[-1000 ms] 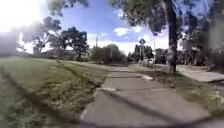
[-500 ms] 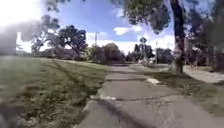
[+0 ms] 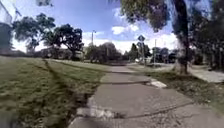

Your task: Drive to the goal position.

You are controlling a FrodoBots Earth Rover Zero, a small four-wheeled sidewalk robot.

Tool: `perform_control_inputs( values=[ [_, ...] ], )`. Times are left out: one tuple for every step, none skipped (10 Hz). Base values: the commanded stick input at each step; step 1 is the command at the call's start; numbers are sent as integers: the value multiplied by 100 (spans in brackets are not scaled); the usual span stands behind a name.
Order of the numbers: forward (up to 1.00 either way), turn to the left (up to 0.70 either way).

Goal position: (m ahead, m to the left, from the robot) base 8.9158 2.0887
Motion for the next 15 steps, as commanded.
perform_control_inputs(
  values=[
    [100,0],
    [100,0],
    [100,0],
    [100,0],
    [100,0],
    [100,0],
    [100,0],
    [100,0],
    [100,0],
    [100,0],
    [100,0],
    [100,0],
    [100,0],
    [100,0],
    [100,0]
  ],
)
